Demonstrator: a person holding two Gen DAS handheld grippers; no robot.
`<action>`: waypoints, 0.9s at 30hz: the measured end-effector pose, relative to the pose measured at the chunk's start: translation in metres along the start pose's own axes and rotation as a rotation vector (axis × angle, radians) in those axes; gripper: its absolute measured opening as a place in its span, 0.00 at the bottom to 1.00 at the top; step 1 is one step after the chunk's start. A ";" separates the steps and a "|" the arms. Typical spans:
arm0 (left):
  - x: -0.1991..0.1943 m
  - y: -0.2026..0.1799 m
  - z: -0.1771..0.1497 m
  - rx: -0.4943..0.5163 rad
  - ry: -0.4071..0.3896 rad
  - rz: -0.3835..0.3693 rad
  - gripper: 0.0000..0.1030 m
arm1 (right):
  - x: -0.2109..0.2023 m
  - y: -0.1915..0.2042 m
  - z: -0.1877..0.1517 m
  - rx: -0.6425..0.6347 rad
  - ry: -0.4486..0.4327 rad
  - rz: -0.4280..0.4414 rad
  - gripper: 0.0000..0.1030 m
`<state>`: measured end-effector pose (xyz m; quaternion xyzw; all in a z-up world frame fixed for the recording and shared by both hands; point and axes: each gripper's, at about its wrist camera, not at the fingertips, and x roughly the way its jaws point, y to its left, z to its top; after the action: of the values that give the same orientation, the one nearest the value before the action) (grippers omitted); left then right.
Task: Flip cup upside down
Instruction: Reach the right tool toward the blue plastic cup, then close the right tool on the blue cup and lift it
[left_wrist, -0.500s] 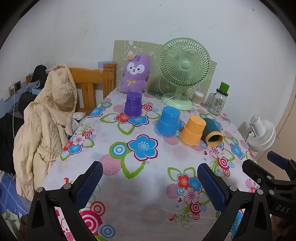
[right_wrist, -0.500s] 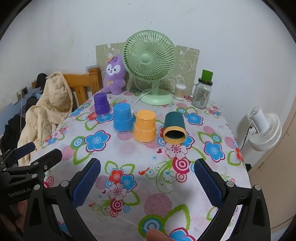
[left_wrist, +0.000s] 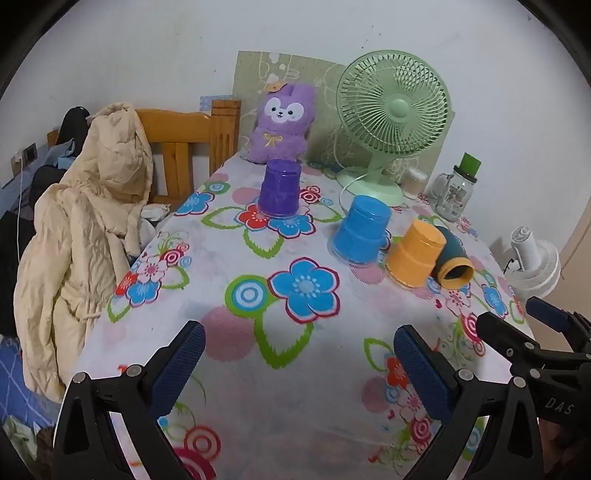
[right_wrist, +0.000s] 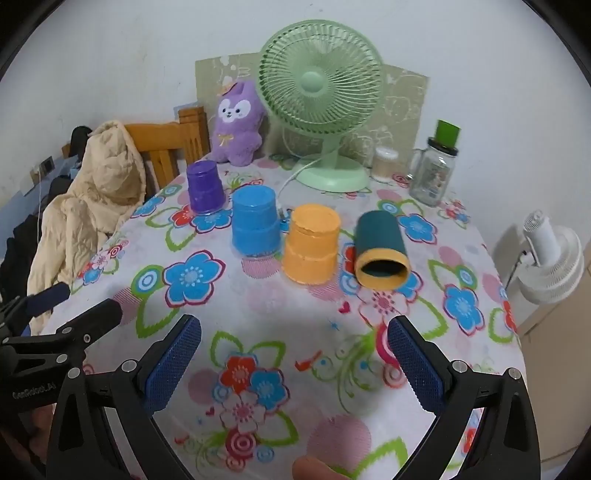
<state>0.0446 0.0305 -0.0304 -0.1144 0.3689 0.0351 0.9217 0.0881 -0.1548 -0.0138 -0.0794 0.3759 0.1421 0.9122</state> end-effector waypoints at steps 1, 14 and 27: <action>0.004 0.001 0.003 0.005 0.004 0.002 1.00 | 0.005 0.001 0.004 -0.012 0.001 0.006 0.99; 0.064 0.001 0.041 0.115 0.075 0.010 1.00 | 0.078 -0.004 0.082 -0.051 0.026 0.093 0.99; 0.088 0.008 0.056 0.147 0.101 0.055 1.00 | 0.156 0.029 0.129 -0.208 0.152 0.178 0.60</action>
<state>0.1448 0.0495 -0.0529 -0.0381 0.4196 0.0275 0.9065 0.2699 -0.0633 -0.0343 -0.1502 0.4328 0.2539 0.8518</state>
